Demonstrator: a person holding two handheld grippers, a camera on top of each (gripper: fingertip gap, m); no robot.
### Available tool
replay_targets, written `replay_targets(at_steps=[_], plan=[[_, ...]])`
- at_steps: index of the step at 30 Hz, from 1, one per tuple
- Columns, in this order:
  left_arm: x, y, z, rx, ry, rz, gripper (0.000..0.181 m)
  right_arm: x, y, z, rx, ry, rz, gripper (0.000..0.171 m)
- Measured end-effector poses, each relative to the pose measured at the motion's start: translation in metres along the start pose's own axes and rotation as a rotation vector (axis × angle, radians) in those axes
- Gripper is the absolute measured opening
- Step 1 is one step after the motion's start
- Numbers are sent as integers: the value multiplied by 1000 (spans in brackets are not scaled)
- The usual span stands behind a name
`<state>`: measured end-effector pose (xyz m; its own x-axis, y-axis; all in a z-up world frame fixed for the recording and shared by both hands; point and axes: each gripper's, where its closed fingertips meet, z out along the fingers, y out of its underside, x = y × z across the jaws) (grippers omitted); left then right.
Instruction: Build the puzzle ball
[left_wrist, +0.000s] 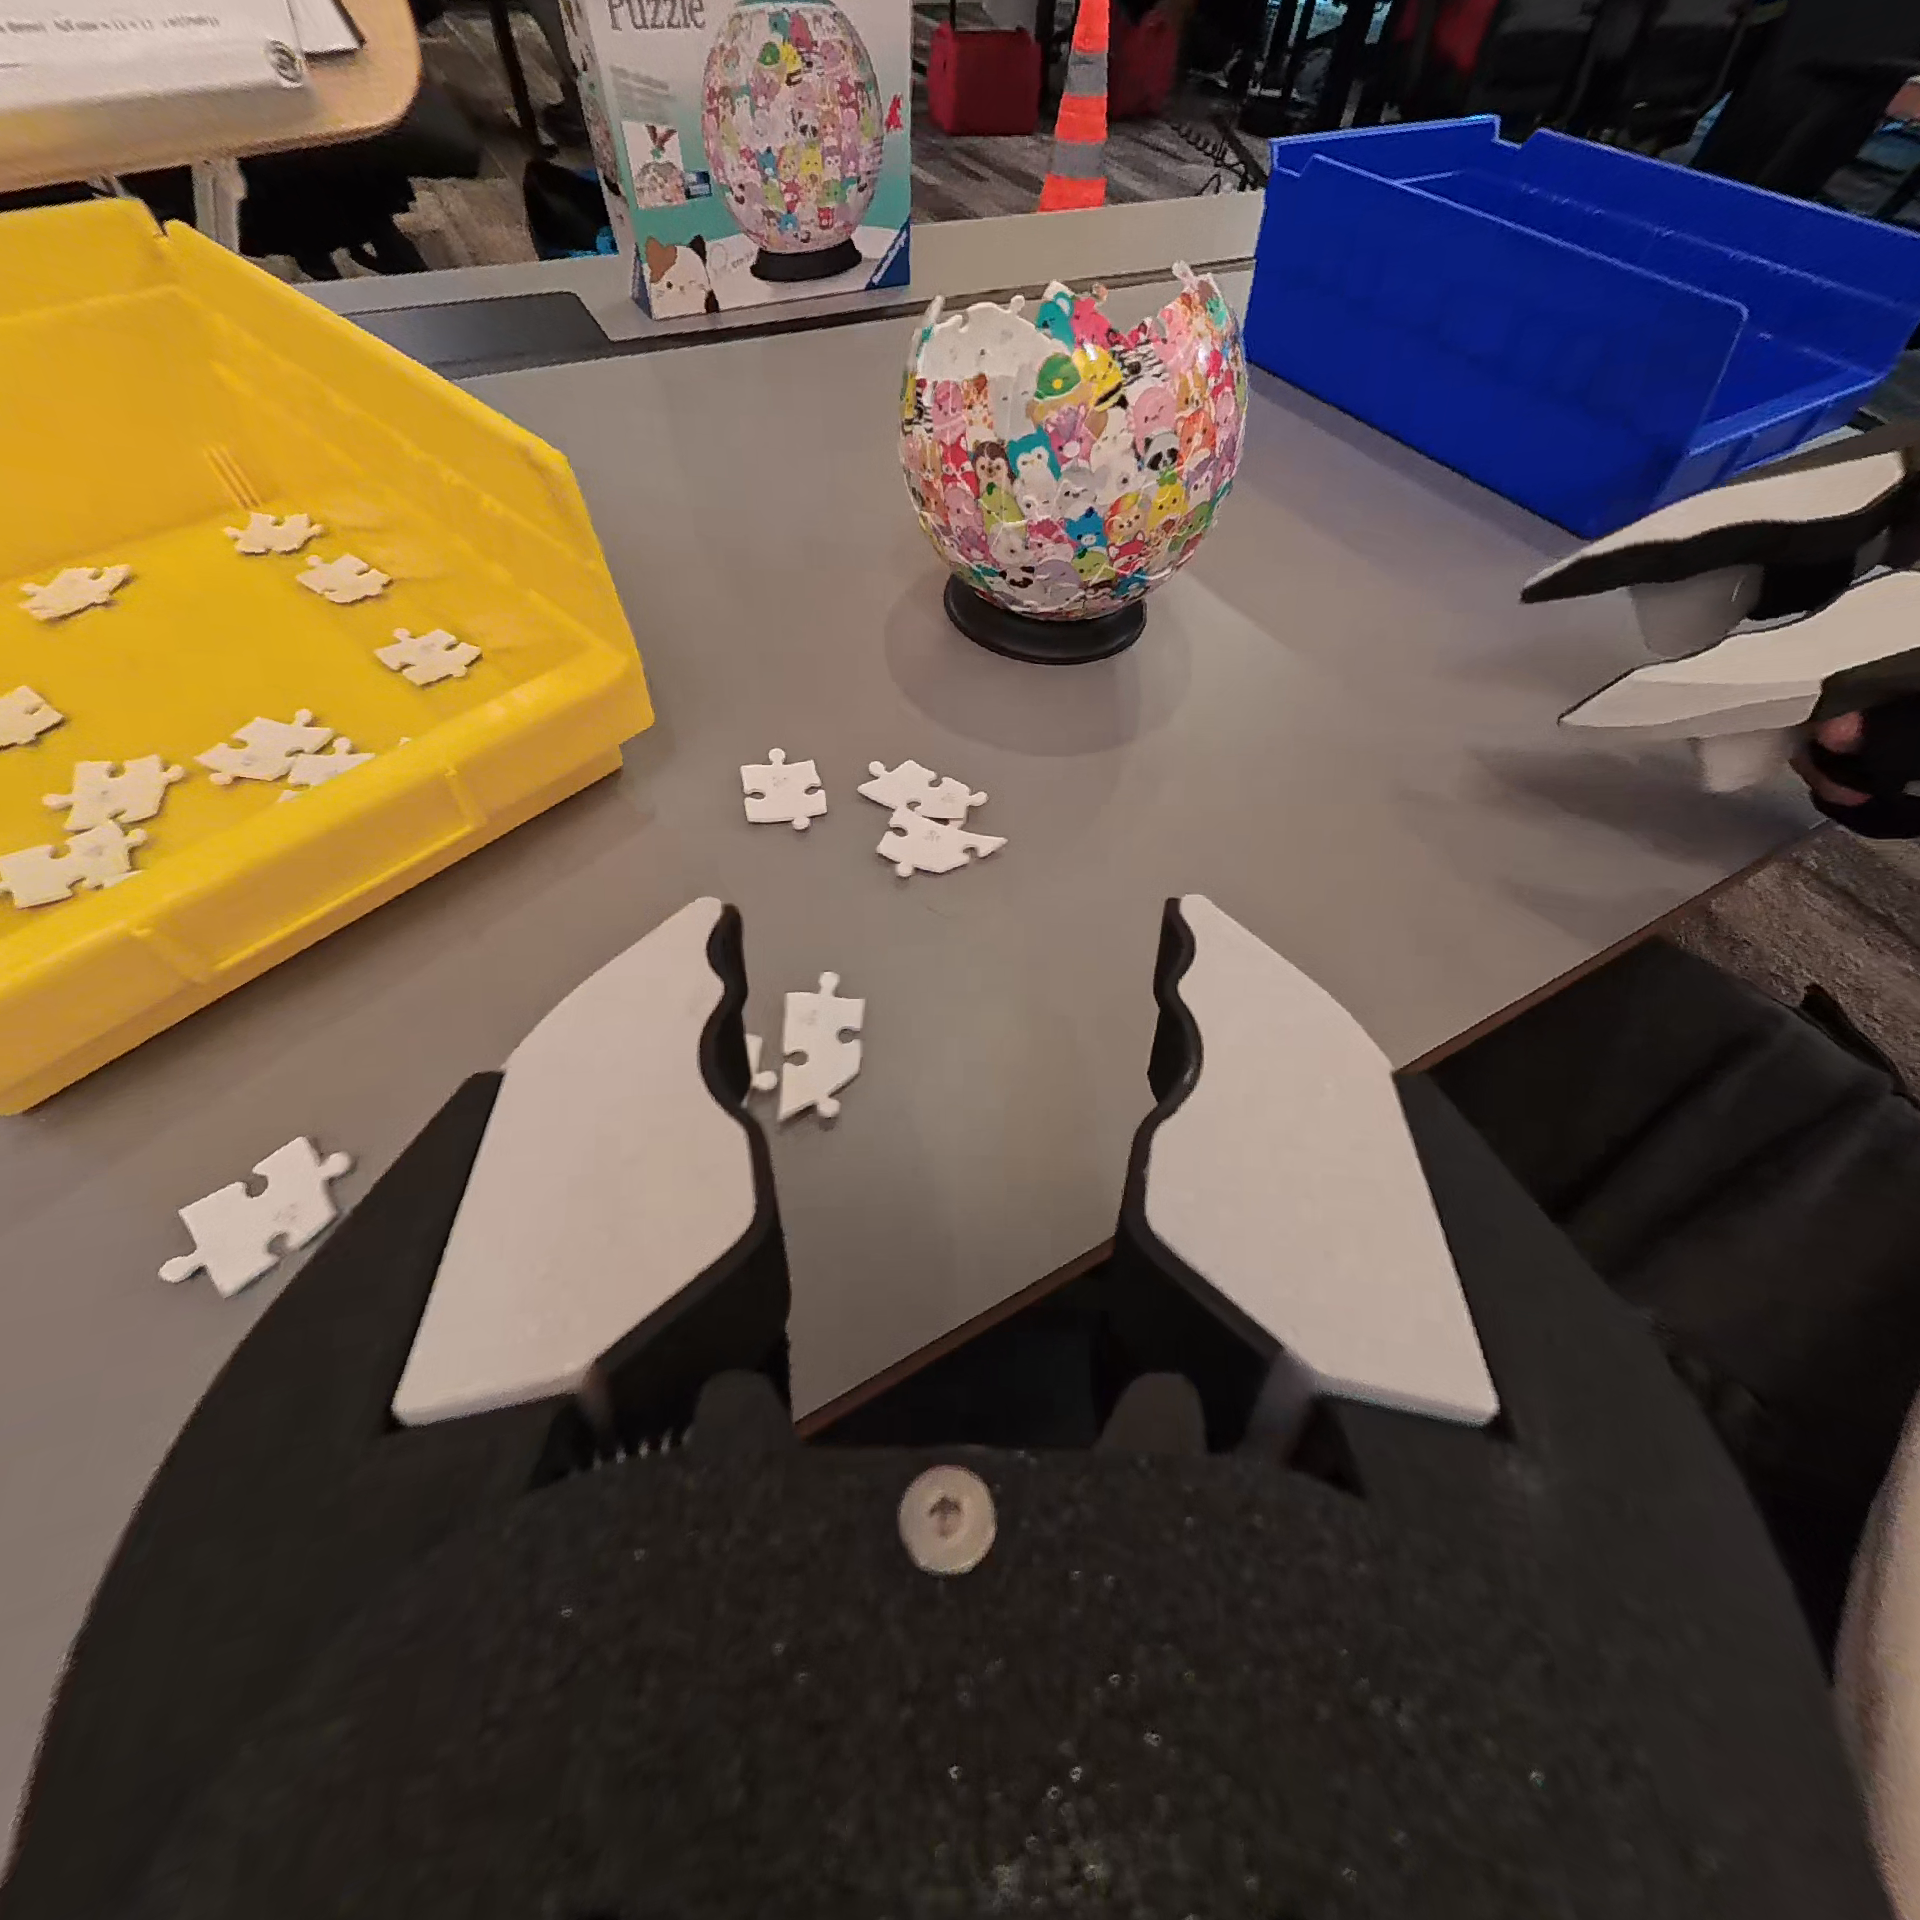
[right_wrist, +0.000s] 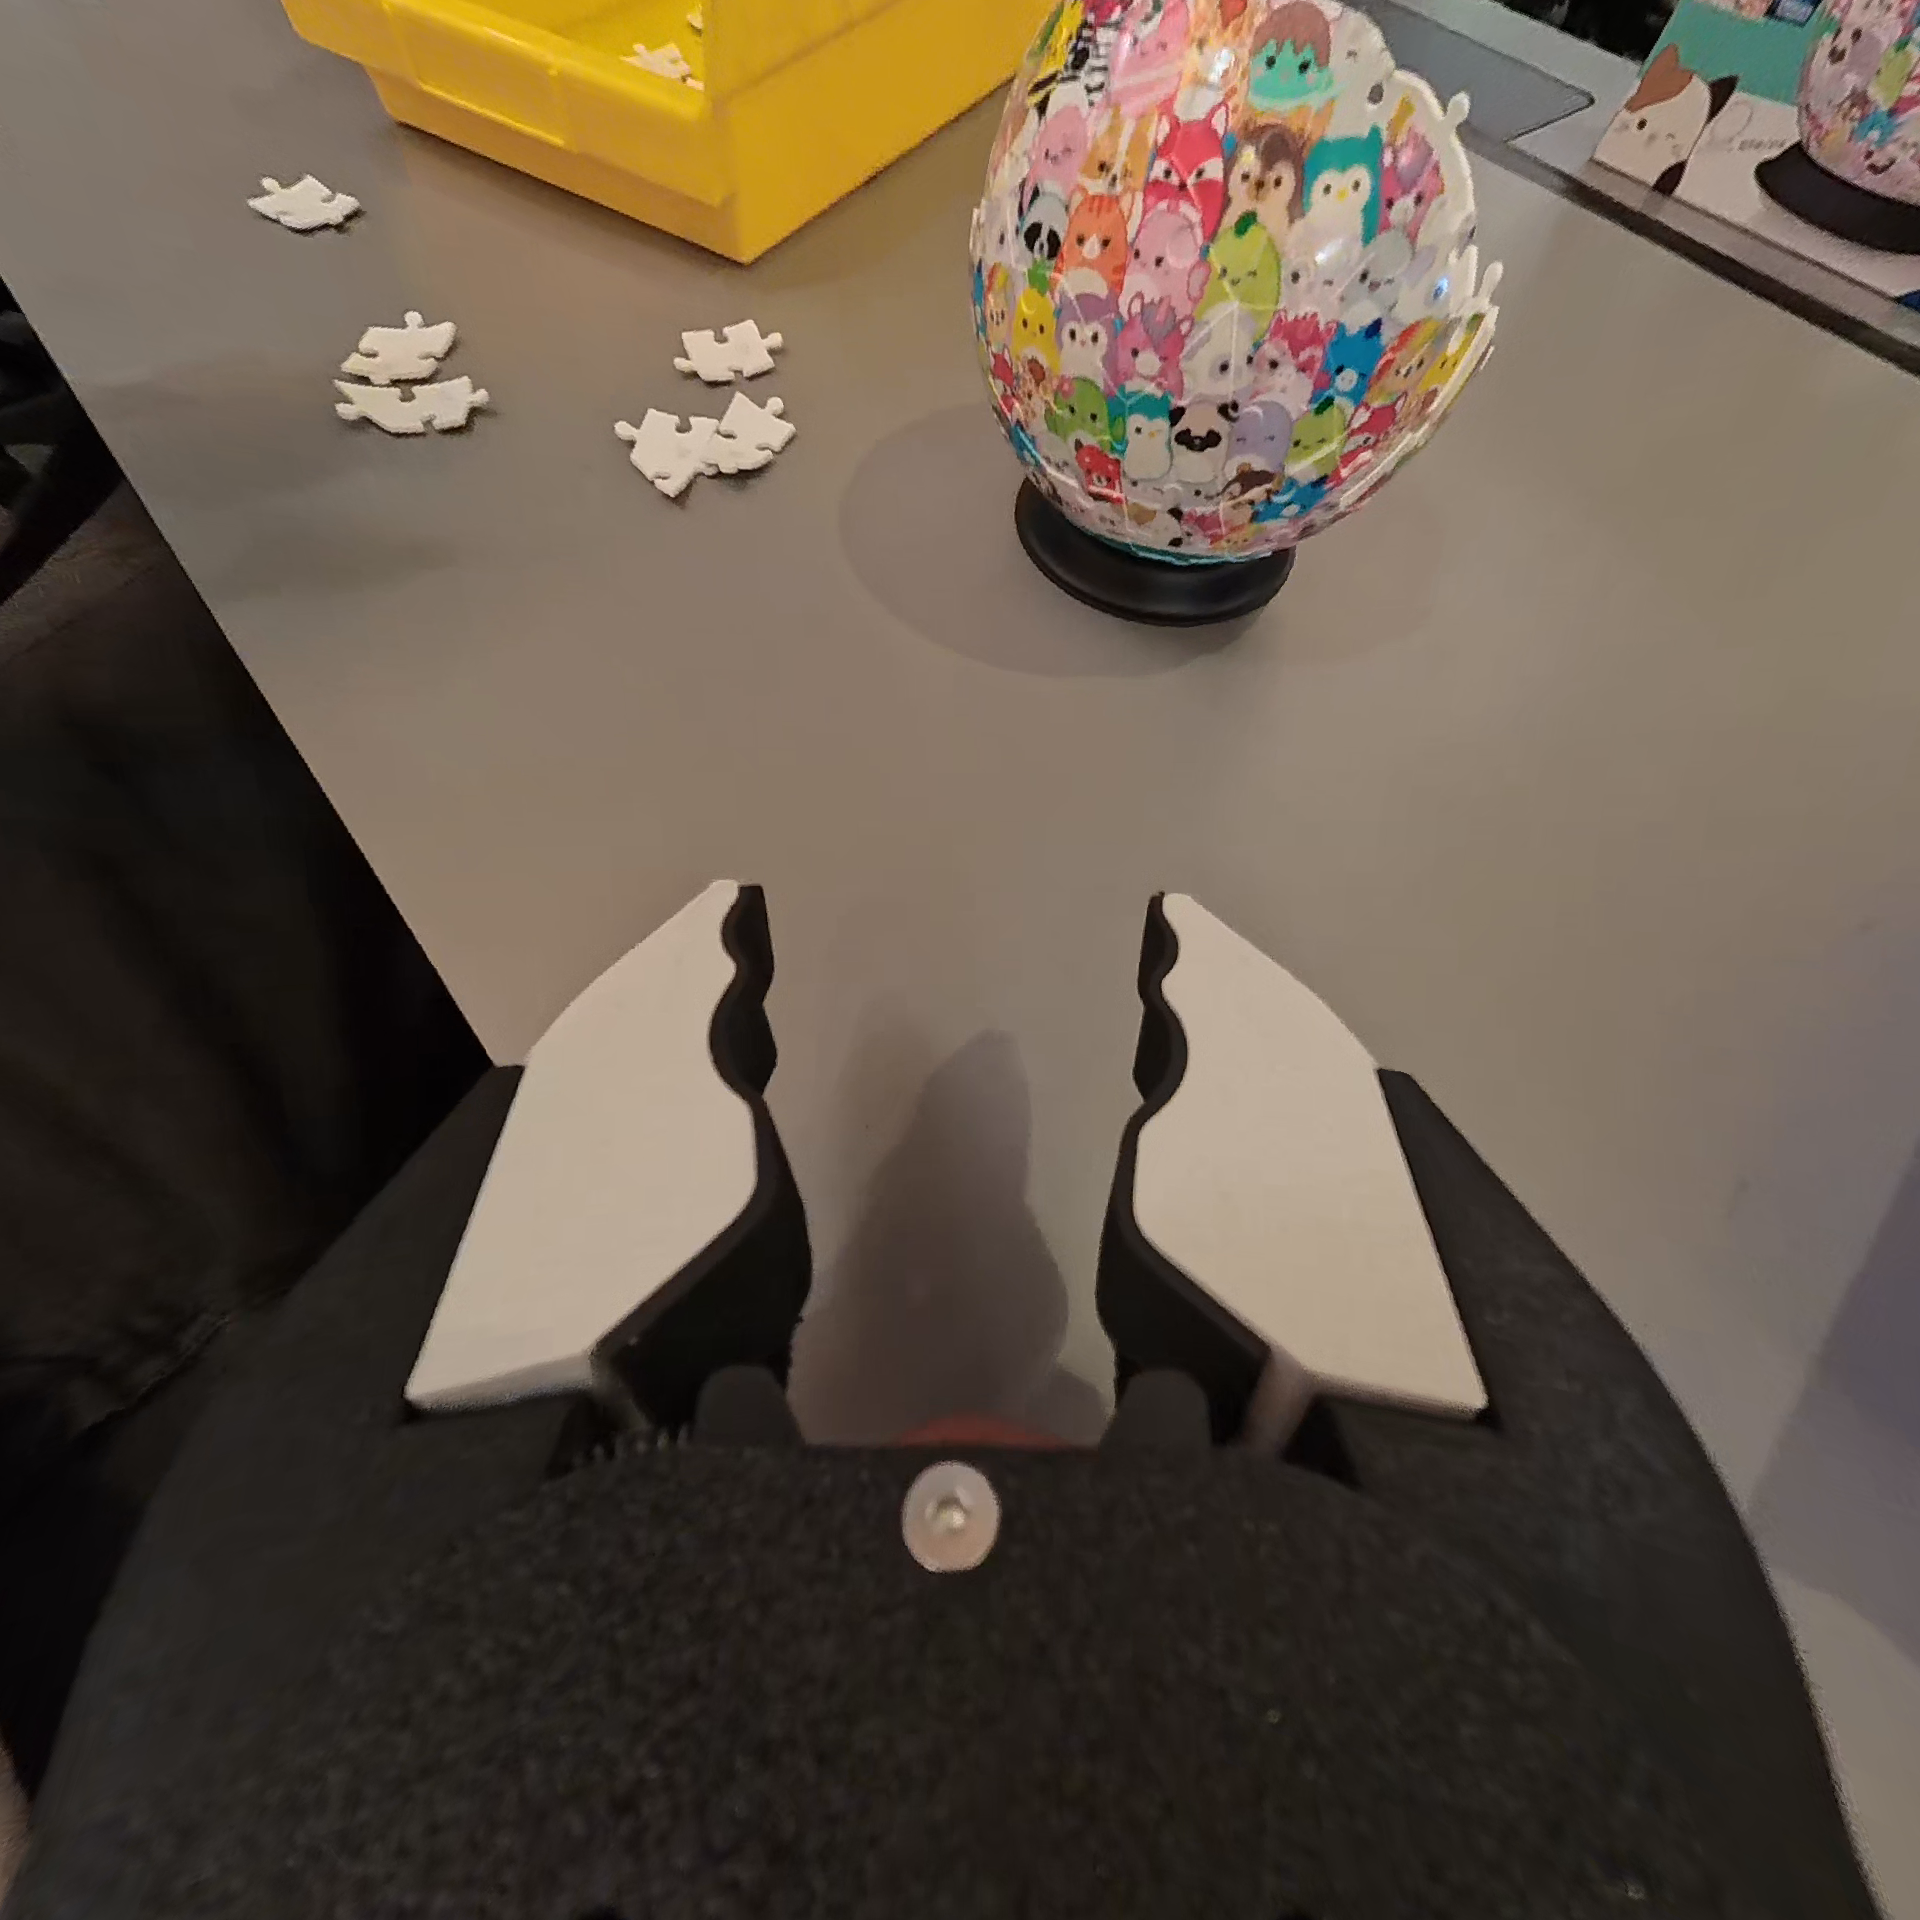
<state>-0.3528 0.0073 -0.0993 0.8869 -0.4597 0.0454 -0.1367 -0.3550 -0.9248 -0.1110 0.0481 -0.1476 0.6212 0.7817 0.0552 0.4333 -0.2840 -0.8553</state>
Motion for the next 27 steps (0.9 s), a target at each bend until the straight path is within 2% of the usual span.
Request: replay_targets(at_steps=[4, 5, 7, 11, 14, 17, 20, 21, 23, 25, 26, 27], plan=[[-16, 15, -3, -91, -46, 106, 72, -1, -5, -2, 26, -3, 1, 67], [-19, 26, -2, -148, -37, 159, 76, 0, -5, -1, 26, -1, -2, 67], [-34, 49, -2, -267, -66, 234, 67, 2, -4, -1, 22, 1, -2, 66], [-44, 60, -2, -320, -23, 183, 70, 5, -5, 1, 21, -16, 24, 64], [-49, 63, -8, -311, 13, 175, 59, 7, -6, 5, 22, -25, 34, 64], [-53, 57, -7, -289, 0, 162, 60, 7, -4, 11, 3, -44, 57, 64], [-38, 40, -2, -225, 37, 146, 60, -1, -5, 7, -44, -81, 154, 61], [-32, 35, 0, -202, 46, 148, 60, -3, -8, 3, -74, -82, 174, 59], [-20, 28, 5, -182, 73, 148, 63, -9, -10, -8, -248, -93, 196, 59], [-7, 24, 11, -165, 121, 131, 66, -11, -32, -24, -361, -69, 150, 47], [-2, 23, 14, -159, 146, 123, 66, -11, -51, -33, -361, -36, 117, 50], [2, 23, 17, -165, 171, 115, 67, -11, -69, -42, -379, -5, 78, 63]])
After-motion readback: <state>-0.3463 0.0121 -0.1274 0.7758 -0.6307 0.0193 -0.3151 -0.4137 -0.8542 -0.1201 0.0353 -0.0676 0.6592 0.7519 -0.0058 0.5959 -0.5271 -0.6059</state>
